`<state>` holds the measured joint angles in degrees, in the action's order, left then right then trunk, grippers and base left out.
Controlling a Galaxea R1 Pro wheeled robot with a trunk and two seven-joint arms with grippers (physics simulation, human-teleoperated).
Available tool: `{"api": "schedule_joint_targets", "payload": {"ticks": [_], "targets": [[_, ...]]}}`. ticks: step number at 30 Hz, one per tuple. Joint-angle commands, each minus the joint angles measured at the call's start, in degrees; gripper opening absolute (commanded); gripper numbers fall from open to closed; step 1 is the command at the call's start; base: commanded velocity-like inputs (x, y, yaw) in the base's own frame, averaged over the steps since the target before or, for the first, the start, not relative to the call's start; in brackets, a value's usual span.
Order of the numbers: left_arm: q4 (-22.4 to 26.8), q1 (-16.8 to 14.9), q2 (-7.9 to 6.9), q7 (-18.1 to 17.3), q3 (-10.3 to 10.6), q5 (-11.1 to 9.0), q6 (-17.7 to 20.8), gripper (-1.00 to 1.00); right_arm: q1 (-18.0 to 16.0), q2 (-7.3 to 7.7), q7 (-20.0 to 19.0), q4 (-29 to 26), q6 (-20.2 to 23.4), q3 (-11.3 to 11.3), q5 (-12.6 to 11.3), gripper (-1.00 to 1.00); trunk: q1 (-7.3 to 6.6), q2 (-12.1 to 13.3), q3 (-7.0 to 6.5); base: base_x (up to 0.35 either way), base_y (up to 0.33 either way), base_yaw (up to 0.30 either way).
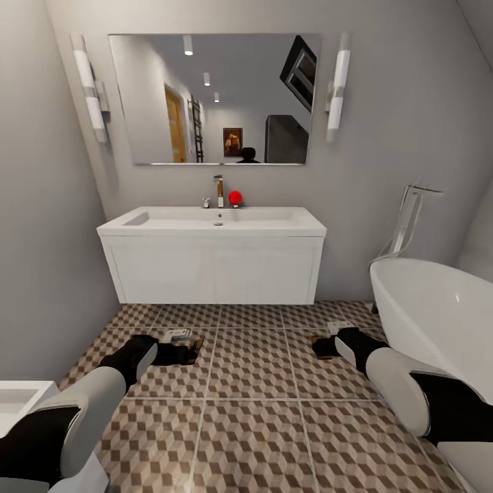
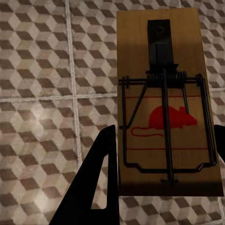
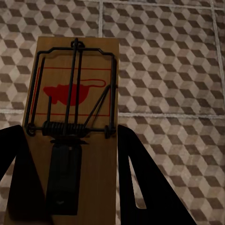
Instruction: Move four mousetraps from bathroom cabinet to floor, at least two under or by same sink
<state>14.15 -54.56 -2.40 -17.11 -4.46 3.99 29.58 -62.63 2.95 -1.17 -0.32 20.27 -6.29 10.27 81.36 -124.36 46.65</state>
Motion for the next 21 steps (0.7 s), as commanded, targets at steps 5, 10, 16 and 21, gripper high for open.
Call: {"api": "schedule_joint_targets", "payload": {"ticks": [5, 10, 16, 21], "targets": [[0.1, 0.0, 0.02, -0.3, -0.5, 0.5, 0.4, -1.00, 0.0, -0.01, -0.2, 0.0, 0.3, -0.5, 0.4, -1.00, -0.01, 0.0, 0.06, 0.005, 0.000, 0.000], [0.1, 0.0, 0.02, -0.3, -0.5, 0.5, 0.4, -1.00, 0.0, 0.01, -0.1, 0.0, 0.3, -0.5, 0.5, -1.00, -0.01, 0.0, 0.24, 0.001, 0.000, 0.000], [0.1, 0.0, 0.02, -0.3, -0.5, 0.5, 0.4, -1.00, 0.0, 0.03, 0.1, -0.1, 0.4, -0.5, 0.6, -1.00, -0.01, 0.0, 0.72, 0.000, 0.000, 0.000], [0.1, 0.0, 0.02, -0.3, -0.5, 0.5, 0.4, -1.00, 0.0, 0.04, 0.2, -0.1, 0.4, -0.5, 0.6, -1.00, -0.01, 0.0, 1.18, 0.000, 0.000, 0.000]]}}
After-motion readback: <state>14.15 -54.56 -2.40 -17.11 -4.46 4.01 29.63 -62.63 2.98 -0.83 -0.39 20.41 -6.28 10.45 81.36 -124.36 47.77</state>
